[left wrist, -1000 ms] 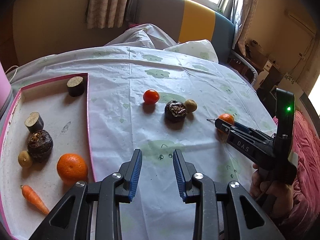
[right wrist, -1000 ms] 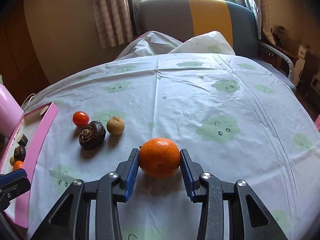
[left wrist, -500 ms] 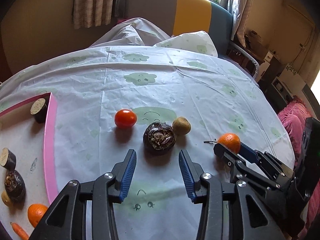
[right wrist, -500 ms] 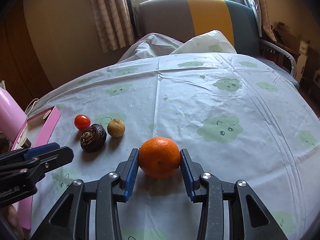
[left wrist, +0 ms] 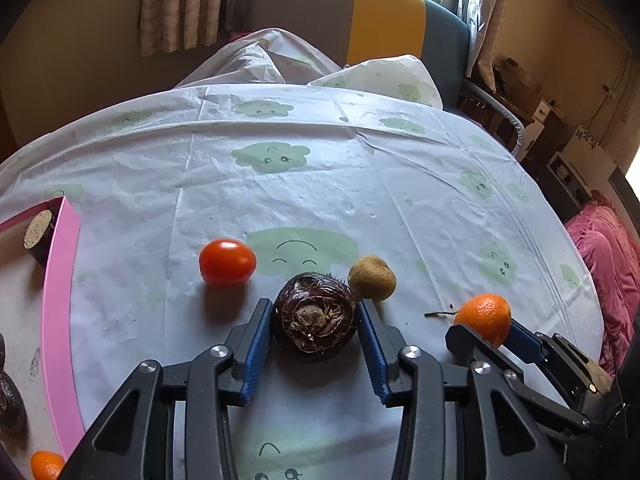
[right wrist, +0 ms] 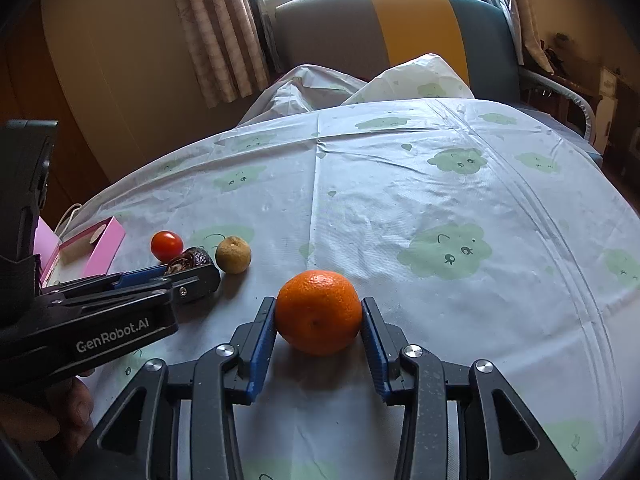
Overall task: Organize fruits
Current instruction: 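Carry the dark round fruit into the pink tray and open the left tool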
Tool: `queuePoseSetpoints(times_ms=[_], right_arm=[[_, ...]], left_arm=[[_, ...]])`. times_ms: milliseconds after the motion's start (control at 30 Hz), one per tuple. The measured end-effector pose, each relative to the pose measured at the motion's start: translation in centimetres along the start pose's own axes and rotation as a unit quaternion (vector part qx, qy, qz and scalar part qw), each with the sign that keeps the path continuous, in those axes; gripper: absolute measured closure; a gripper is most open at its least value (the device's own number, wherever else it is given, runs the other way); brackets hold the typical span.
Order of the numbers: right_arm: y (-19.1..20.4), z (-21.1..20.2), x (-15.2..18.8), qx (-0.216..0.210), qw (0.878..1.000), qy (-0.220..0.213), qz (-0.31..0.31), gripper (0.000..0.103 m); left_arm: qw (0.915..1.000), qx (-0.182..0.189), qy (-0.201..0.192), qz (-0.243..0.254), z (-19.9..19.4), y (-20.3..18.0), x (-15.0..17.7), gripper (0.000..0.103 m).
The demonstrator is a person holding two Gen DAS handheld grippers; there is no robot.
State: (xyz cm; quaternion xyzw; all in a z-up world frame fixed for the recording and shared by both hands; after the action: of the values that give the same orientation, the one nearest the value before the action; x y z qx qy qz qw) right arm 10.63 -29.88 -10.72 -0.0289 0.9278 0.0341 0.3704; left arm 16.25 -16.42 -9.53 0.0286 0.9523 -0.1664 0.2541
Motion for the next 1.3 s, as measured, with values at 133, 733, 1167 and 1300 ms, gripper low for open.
queuePoseSetpoints(times_ms=[133, 733, 1167, 1300], right_arm=[[0.0, 0.2, 0.0, -0.003, 1.000, 0.003, 0.001, 0.061], [0.2, 0.3, 0.1, -0.001, 1.000, 0.008, -0.004, 0.060], [0.1, 0.3, 0.2, 0.005, 1.000, 0.010, -0.006, 0.061], [0.4, 0.4, 0.2, 0.015, 1.000, 0.011, -0.016, 0.062]], left_arm=[[0.9998, -0.008, -0.016, 0.005, -2.1, 0.5, 1.7, 0.060], [0.9978, -0.003, -0.065, 0.013, -4.0, 3.1, 6.3, 0.060], [0.9981, -0.002, -0.062, 0.009, -5.1, 3.2, 6.8, 0.060], [0.9971, 0.011, -0.073, 0.020, -7.4, 2.5, 7.3, 0.060]])
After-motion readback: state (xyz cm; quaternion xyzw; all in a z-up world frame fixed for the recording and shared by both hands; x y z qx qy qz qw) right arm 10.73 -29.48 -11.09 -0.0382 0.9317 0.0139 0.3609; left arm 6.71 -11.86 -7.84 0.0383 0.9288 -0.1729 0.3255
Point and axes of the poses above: each gripper's, at about its wrist camera, not at the fingertips, and z roughly the way its jaws point, y to its left, x to its underside, the point moved 3 cm from there along z, roughly the way its jaws point, and after that the axes turned 14 degrees about -z, right-handed, at the moved point
